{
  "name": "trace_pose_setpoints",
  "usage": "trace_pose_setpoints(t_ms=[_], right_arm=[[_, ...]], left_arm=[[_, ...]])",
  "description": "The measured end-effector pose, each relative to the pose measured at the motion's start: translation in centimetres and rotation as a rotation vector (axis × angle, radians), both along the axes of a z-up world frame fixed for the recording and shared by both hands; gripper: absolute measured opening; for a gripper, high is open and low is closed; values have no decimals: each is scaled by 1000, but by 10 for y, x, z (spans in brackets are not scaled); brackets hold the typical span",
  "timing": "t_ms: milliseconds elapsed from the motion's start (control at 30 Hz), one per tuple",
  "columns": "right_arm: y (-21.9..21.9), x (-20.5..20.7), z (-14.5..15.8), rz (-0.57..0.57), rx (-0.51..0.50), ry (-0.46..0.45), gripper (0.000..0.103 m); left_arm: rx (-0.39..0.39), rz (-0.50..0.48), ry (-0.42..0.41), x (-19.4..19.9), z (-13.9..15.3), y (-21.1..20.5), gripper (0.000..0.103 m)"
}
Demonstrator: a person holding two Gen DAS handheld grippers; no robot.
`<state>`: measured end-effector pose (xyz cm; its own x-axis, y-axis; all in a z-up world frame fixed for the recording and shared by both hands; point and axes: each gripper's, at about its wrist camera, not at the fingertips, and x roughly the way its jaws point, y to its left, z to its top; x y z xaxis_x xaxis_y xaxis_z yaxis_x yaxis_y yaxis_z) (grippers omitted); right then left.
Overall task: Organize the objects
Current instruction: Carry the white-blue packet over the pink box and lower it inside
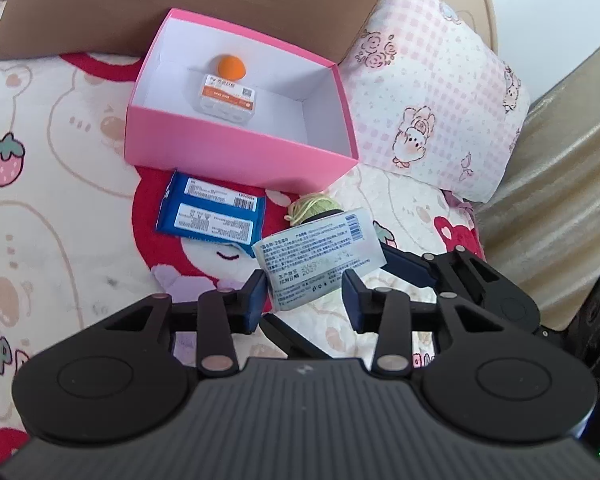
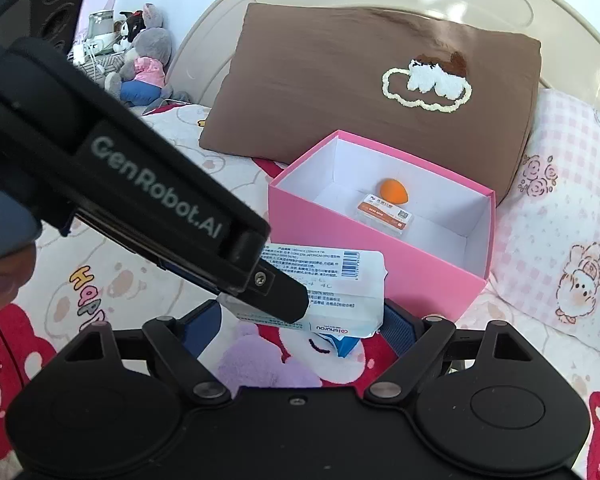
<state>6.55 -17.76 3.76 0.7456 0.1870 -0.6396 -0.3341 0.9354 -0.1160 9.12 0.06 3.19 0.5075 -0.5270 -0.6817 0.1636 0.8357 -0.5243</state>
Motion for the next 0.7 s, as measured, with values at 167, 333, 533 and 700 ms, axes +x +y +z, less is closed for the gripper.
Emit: trace_pose_setpoints(t_ms=[167, 333, 533, 700], right_arm=[[2, 4, 8, 6, -34, -29, 89], [-1, 16, 15, 5, -26, -37, 89], [-1, 33, 20, 30, -20, -37, 89], [0, 49, 19, 49, -37, -43, 88]], left_arm=[[-6, -1, -20, 5, 9, 0, 38], [-13, -1, -43, 14, 18, 5, 38], [-14, 10, -55, 28, 21, 11, 38], [-32, 22, -49, 42, 19, 15, 38]])
